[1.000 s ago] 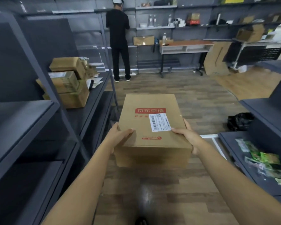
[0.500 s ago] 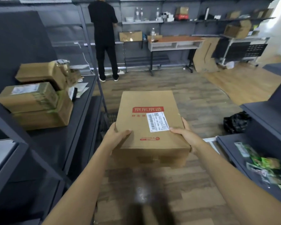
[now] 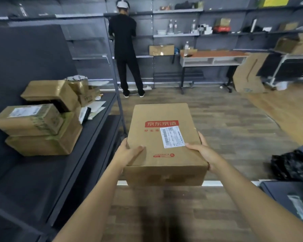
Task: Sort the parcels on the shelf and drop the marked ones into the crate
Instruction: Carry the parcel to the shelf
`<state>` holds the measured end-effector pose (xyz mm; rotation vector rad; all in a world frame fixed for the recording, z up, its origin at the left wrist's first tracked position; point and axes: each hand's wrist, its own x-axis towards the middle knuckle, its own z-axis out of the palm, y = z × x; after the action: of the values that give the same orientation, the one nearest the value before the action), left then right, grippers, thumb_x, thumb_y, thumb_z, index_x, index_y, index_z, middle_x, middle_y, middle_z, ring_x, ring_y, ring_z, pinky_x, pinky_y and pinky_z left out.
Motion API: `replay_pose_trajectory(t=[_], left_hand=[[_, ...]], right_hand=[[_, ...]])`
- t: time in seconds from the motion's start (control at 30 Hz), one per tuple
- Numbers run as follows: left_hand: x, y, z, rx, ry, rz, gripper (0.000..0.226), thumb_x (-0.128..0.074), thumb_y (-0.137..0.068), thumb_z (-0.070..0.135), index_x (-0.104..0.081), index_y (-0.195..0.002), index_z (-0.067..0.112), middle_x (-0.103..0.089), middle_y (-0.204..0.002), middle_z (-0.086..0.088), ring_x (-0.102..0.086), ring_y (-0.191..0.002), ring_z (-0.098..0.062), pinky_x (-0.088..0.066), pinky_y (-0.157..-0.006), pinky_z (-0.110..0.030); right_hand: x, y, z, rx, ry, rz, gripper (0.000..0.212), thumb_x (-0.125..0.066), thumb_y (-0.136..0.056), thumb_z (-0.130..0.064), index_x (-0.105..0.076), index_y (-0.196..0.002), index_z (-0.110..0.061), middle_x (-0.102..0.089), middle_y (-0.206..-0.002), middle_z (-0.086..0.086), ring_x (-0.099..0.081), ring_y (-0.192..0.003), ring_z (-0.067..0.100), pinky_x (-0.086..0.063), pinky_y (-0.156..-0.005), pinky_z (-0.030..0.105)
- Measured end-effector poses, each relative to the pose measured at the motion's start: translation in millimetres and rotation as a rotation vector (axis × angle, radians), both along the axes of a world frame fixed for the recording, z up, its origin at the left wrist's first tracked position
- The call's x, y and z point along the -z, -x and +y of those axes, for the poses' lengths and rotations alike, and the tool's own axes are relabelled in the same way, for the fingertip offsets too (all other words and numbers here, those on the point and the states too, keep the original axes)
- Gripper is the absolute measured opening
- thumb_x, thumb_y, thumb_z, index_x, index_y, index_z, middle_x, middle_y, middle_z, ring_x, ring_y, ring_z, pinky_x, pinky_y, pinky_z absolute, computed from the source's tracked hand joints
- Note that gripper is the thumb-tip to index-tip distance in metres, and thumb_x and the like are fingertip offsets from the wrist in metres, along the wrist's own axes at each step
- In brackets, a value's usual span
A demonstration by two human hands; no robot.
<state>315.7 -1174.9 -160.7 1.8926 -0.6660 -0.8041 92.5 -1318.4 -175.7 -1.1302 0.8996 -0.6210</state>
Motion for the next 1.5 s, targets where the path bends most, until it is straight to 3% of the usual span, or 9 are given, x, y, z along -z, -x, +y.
replay_pose_trajectory(t=[0.27,0.43,0.5,0.6,0.73,0.87,1.0,1.27,1.5], left_hand=[[-5,-10,-85,-0.094,0.007,-0.028,0.068,-0.070,-0.081,0.036,-0.037,-0.139,0.024,-0.054,-0.129,-0.002,-0.055,-0.115,-0.025,-0.047,-0.098,-0.046],[2,-30,-112,-0.148,0.005,-0.020,0.065,-0.071,-0.080,0.036,-0.042,-0.135,0.022,-0.057,-0.126,-0.001,-0.056,-0.111,-0.022,-0.048,-0.088,-0.036],[5,-44,-123,-0.167,-0.003,-0.030,0.064,-0.072,-0.078,0.038,-0.044,-0.133,0.021,-0.059,-0.125,0.000,-0.057,-0.110,-0.021,-0.048,-0.091,-0.036],[11,-65,-138,-0.187,-0.020,-0.029,0.067,-0.072,-0.075,0.042,-0.044,-0.133,0.024,-0.060,-0.123,0.001,-0.058,-0.110,-0.021,-0.048,-0.097,-0.043],[15,-102,-151,-0.252,0.000,-0.004,0.072,-0.072,-0.067,0.048,-0.046,-0.130,0.027,-0.062,-0.120,0.003,-0.060,-0.107,-0.019,-0.049,-0.096,-0.046],[22,-138,-142,-0.384,0.040,0.041,0.064,-0.073,-0.069,0.046,-0.046,-0.125,0.030,-0.061,-0.118,0.005,-0.060,-0.105,-0.017,-0.049,-0.096,-0.045],[28,-156,-111,-0.536,0.027,0.060,0.072,-0.070,-0.069,0.047,-0.042,-0.133,0.028,-0.058,-0.122,0.005,-0.057,-0.108,-0.017,-0.047,-0.098,-0.044],[22,-132,-6,-0.913,0.025,0.054,0.059,-0.068,-0.078,0.042,-0.043,-0.130,0.030,-0.058,-0.121,0.009,-0.058,-0.107,-0.013,-0.047,-0.093,-0.037],[32,-69,62,-1.307,0.002,0.127,0.054,-0.068,-0.081,0.040,-0.044,-0.128,0.031,-0.061,-0.118,0.006,-0.059,-0.104,-0.017,-0.047,-0.096,-0.043]], right_hand=[[-10,-26,-108,-0.096,0.027,-0.005,0.084,-0.068,-0.082,-0.006,-0.023,-0.147,-0.033,-0.061,-0.115,-0.006,-0.063,-0.101,0.015,-0.051,-0.080,0.032],[-3,-58,-148,-0.160,-0.002,-0.004,0.087,-0.069,-0.082,-0.007,-0.019,-0.148,-0.035,-0.058,-0.124,-0.001,-0.062,-0.107,0.021,-0.051,-0.088,0.038],[1,-73,-163,-0.173,-0.007,0.009,0.086,-0.069,-0.082,-0.008,-0.020,-0.148,-0.034,-0.058,-0.122,-0.002,-0.061,-0.109,0.021,-0.050,-0.091,0.040],[6,-98,-183,-0.194,-0.005,0.013,0.083,-0.067,-0.083,-0.007,-0.022,-0.147,-0.034,-0.060,-0.110,-0.008,-0.061,-0.105,0.020,-0.050,-0.085,0.037],[3,-147,-210,-0.263,0.005,0.041,0.081,-0.065,-0.084,-0.007,-0.022,-0.146,-0.035,-0.058,-0.120,-0.002,-0.060,-0.106,0.022,-0.051,-0.076,0.034],[-2,-218,-227,-0.411,0.074,0.089,0.080,-0.065,-0.085,-0.006,-0.023,-0.147,-0.034,-0.059,-0.108,-0.009,-0.062,-0.094,0.012,-0.050,-0.068,0.027],[7,-280,-218,-0.589,0.069,0.130,0.082,-0.068,-0.083,-0.010,-0.024,-0.146,-0.038,-0.058,-0.123,-0.006,-0.061,-0.097,0.010,-0.049,-0.072,0.029],[-1,-355,-140,-1.006,0.096,0.173,0.077,-0.070,-0.083,-0.019,-0.026,-0.139,-0.049,-0.057,-0.120,-0.006,-0.059,-0.106,0.021,-0.050,-0.085,0.041],[2,-389,-50,-1.376,0.137,0.224,0.076,-0.066,-0.086,-0.020,-0.021,-0.143,-0.044,-0.056,-0.114,-0.008,-0.059,-0.099,0.019,-0.048,-0.070,0.035]])
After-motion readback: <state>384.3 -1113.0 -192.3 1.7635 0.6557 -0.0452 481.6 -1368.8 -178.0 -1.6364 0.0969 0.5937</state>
